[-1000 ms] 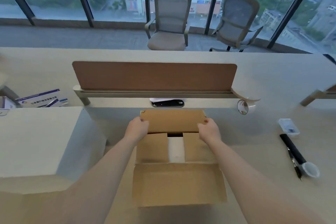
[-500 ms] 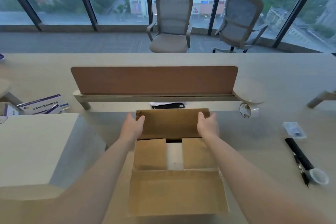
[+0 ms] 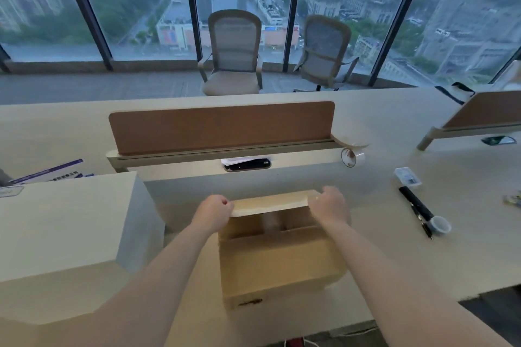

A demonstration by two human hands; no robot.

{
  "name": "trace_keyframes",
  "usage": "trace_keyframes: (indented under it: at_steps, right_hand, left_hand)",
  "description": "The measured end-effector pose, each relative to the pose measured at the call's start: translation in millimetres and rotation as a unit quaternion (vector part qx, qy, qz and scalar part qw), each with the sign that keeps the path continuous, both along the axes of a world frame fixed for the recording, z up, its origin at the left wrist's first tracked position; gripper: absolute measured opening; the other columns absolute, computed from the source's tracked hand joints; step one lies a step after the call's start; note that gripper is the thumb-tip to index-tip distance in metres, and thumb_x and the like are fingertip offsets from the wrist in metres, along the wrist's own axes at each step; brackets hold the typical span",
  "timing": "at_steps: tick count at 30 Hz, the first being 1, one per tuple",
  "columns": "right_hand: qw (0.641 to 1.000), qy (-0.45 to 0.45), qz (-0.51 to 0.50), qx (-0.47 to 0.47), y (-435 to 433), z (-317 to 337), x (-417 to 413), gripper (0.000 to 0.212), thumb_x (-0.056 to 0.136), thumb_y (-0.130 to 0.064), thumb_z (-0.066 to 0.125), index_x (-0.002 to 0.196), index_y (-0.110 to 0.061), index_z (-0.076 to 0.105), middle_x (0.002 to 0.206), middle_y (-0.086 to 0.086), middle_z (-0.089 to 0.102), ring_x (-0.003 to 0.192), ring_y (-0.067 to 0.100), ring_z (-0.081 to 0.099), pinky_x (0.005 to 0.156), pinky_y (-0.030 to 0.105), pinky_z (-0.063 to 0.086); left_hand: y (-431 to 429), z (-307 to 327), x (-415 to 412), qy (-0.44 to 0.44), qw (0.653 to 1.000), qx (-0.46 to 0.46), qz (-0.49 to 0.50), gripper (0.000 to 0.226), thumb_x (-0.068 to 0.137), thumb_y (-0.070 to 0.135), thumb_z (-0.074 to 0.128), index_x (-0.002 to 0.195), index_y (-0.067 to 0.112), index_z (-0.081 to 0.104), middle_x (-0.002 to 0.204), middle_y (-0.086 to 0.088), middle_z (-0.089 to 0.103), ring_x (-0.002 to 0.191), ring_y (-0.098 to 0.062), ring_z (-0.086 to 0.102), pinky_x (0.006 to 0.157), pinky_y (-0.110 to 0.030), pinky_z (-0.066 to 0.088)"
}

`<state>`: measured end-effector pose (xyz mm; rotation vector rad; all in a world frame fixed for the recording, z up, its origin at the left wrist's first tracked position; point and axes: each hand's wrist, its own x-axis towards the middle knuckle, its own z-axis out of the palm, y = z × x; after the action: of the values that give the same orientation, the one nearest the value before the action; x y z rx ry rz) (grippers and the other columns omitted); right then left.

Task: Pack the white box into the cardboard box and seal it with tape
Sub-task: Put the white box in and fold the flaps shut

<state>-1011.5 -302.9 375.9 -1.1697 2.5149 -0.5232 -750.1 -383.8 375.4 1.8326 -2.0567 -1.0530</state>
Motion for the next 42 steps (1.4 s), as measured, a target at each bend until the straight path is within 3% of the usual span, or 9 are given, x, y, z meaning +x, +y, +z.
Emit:
trace_keyframes:
  at_steps: [5,8,12,17,21,31,35,38,42]
  right_hand:
    - [0.969,0.115,0.190,0.107,23.0,-21.0,20.2,0.037,0.097,-0.029,0.041,0.125,-0.018,0.062,0.144,0.001,0.050,0.142,0.025,0.031,0.114,0.040,0.026]
    - [0.962,0.113,0.208,0.134,29.8,-32.7,30.2,0.032,0.097,-0.028,0.040,0.115,-0.017,0.064,0.133,0.002,0.055,0.131,0.026,0.042,0.109,0.040,0.032]
    - [0.961,0.111,0.211,0.140,32.4,-42.4,36.4,0.036,0.099,-0.035,0.041,0.120,-0.015,0.062,0.135,0.008,0.051,0.122,0.030,0.048,0.101,0.039,0.039]
    - [0.953,0.078,0.267,0.118,19.3,-63.7,31.2,0.053,0.098,-0.035,0.046,0.149,-0.022,0.037,0.164,0.006,0.014,0.151,0.027,0.010,0.122,0.043,0.012]
    - [0.950,0.063,0.288,0.100,18.1,-84.0,30.2,0.056,0.101,-0.041,0.040,0.155,-0.028,0.028,0.166,0.002,0.006,0.153,0.025,-0.001,0.123,0.047,0.004]
    - [0.953,0.055,0.273,0.117,9.4,-78.1,20.9,0.058,0.096,-0.048,0.048,0.151,-0.039,0.033,0.165,-0.007,0.010,0.151,0.024,0.010,0.122,0.042,0.013]
    - [0.960,0.035,0.257,0.105,-0.6,-55.8,12.1,0.042,0.095,-0.037,0.049,0.131,-0.020,0.062,0.152,0.000,0.042,0.138,0.024,0.038,0.112,0.039,0.034]
    - [0.983,0.012,0.182,0.032,4.2,-46.3,2.7,0.032,0.093,-0.029,0.051,0.107,-0.009,0.071,0.121,0.006,0.064,0.117,0.027,0.054,0.096,0.039,0.045]
    - [0.994,-0.036,0.095,-0.027,6.7,-30.8,-29.8,0.026,0.090,-0.024,0.052,0.101,-0.010,0.072,0.107,0.008,0.065,0.105,0.027,0.058,0.087,0.038,0.049]
  left_hand:
    - [20.8,-8.3,-6.5,-0.078,0.994,-0.011,-0.073,0.032,0.094,0.026,0.047,0.089,0.005,0.070,0.087,-0.013,0.070,0.085,-0.030,0.066,0.075,-0.037,0.057]
    - [29.4,-14.7,-19.0,-0.157,0.978,-0.042,-0.132,0.032,0.093,0.023,0.044,0.095,0.003,0.069,0.101,-0.015,0.068,0.100,-0.034,0.061,0.081,-0.034,0.049]
    - [36.7,-35.6,-38.9,-0.205,0.956,-0.082,-0.194,0.040,0.097,0.029,0.036,0.113,0.009,0.066,0.123,-0.013,0.060,0.115,-0.032,0.051,0.100,-0.040,0.041]
    - [44.3,-61.8,-62.2,-0.190,0.961,-0.077,-0.186,0.061,0.093,0.052,0.050,0.147,0.026,0.037,0.159,-0.013,0.016,0.148,-0.034,0.009,0.121,-0.049,0.011]
    - [49.8,-79.5,-70.5,-0.198,0.963,-0.100,-0.152,0.068,0.092,0.058,0.049,0.151,0.032,0.027,0.163,-0.010,0.006,0.150,-0.030,-0.001,0.121,-0.053,0.004]
    - [42.8,-72.9,-82.2,-0.227,0.957,-0.110,-0.145,0.066,0.086,0.061,0.056,0.143,0.035,0.037,0.155,-0.013,0.021,0.144,-0.035,0.017,0.116,-0.053,0.020]
    - [35.1,-55.4,-89.9,-0.250,0.944,-0.104,-0.186,0.052,0.083,0.052,0.061,0.126,0.024,0.052,0.136,-0.014,0.040,0.128,-0.035,0.035,0.105,-0.044,0.033]
    - [27.9,-42.0,-101.6,-0.170,0.963,-0.075,-0.196,0.040,0.091,0.042,0.053,0.124,0.019,0.058,0.132,-0.009,0.049,0.121,-0.030,0.046,0.097,-0.038,0.040]
    - [14.6,-23.9,-137.6,-0.053,0.984,-0.035,-0.166,0.036,0.096,0.035,0.053,0.125,0.015,0.061,0.128,-0.007,0.058,0.116,-0.027,0.056,0.094,-0.034,0.044]
